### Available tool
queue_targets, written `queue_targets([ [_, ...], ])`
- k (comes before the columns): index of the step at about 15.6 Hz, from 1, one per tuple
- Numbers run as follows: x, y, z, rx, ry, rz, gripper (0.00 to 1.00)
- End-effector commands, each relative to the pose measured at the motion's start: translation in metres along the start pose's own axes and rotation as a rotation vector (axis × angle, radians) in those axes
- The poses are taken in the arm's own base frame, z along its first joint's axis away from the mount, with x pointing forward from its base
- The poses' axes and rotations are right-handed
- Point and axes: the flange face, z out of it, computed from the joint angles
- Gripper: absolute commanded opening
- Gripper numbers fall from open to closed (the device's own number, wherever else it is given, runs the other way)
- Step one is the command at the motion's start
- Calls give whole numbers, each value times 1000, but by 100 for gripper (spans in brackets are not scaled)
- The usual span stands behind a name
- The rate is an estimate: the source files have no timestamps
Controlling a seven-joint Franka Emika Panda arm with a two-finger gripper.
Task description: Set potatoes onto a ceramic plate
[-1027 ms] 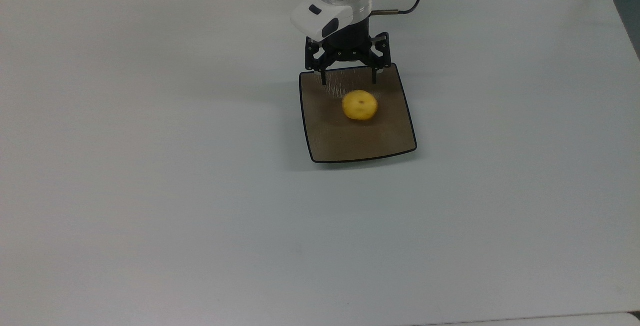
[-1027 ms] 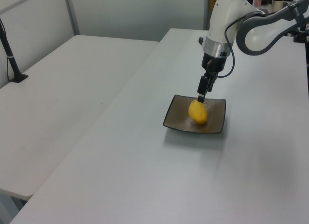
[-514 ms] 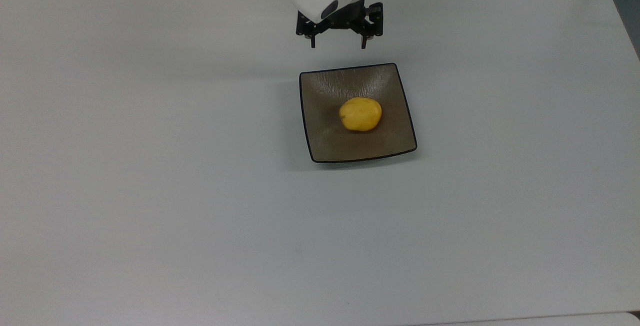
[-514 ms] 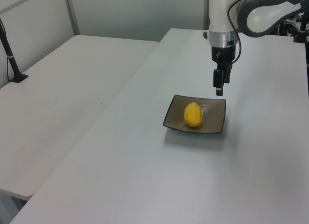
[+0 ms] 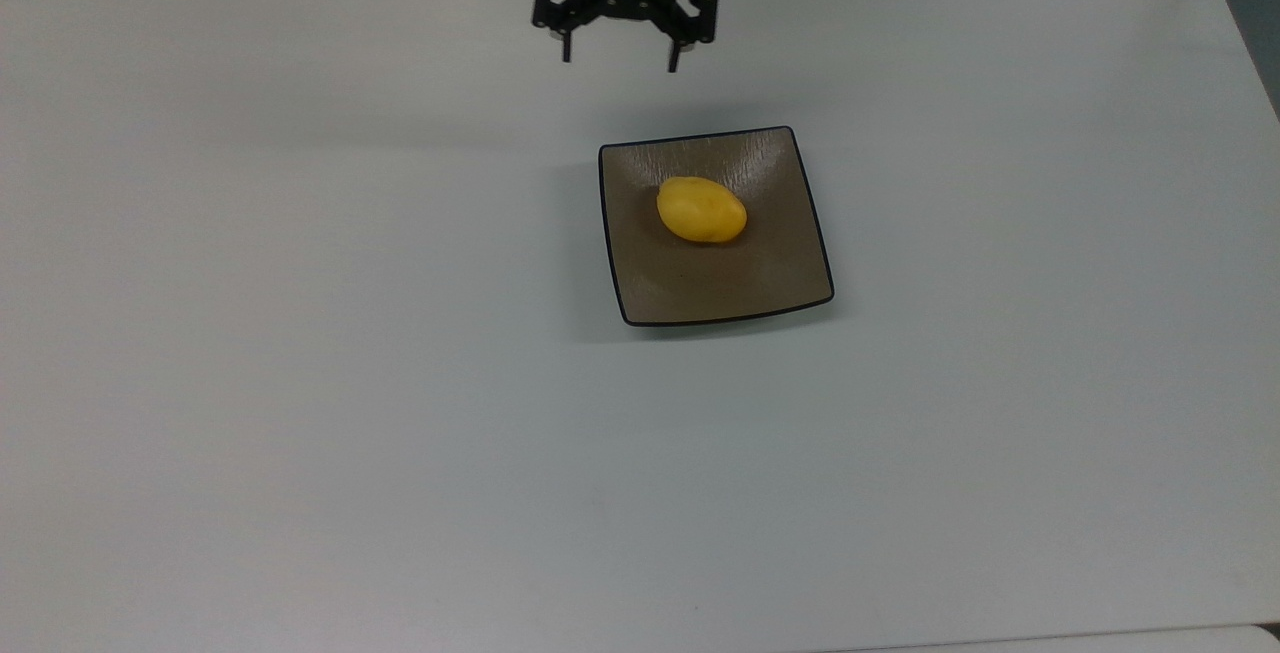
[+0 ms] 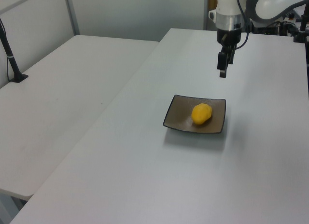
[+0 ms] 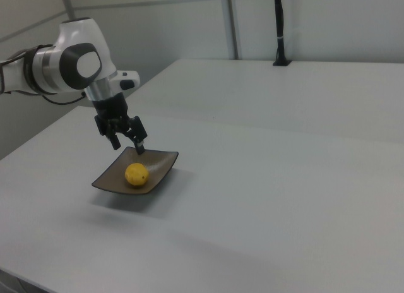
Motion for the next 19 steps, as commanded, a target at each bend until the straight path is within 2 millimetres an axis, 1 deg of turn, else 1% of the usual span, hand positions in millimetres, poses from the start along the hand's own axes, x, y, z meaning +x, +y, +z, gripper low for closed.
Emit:
queue_targets([
  [1,3,45,-8,-3,-12,-36,100],
  [2,4,54,-8,2,-20,-30,100],
  [4,3,63,-21,7,-21,-18,100],
  [6,4,85,-23,41,-23,21,100],
  [8,6,101,-29,67,-12,9,100],
  [9,8,105,-31,82,-5,12,100],
  [13,7,100,-29,84,-10,9,100],
  [19,9,99,-26,85,-8,8,100],
])
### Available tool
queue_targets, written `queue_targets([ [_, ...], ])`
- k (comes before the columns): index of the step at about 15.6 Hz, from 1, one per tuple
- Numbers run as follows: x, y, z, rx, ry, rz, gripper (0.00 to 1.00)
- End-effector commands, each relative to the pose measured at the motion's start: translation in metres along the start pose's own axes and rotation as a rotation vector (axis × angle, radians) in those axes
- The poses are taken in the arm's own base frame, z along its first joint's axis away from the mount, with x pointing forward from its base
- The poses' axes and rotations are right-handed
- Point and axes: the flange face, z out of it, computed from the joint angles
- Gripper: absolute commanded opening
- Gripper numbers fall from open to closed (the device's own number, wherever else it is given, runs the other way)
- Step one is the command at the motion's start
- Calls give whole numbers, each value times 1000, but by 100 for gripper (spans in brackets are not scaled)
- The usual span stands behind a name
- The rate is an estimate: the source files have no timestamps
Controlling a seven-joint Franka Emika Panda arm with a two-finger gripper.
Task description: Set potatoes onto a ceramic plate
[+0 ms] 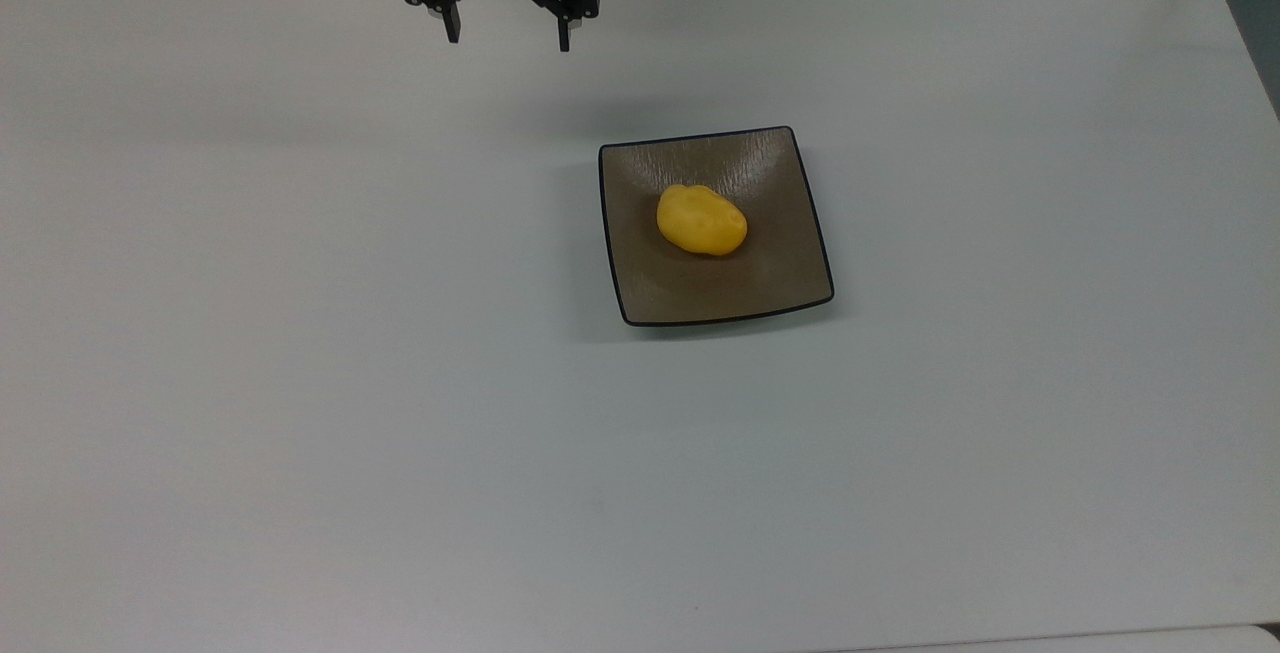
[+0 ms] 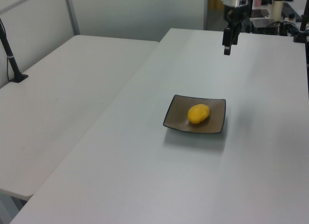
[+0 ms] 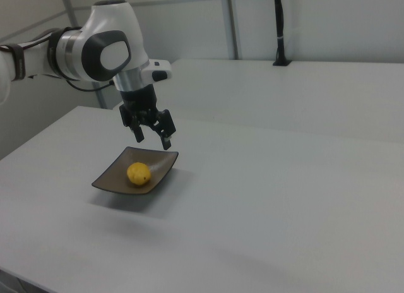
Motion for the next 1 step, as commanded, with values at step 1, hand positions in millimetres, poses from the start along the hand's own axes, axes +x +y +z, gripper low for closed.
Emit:
queue_targets([
  [1,-2,-2,-2,16,-12,-16,100],
])
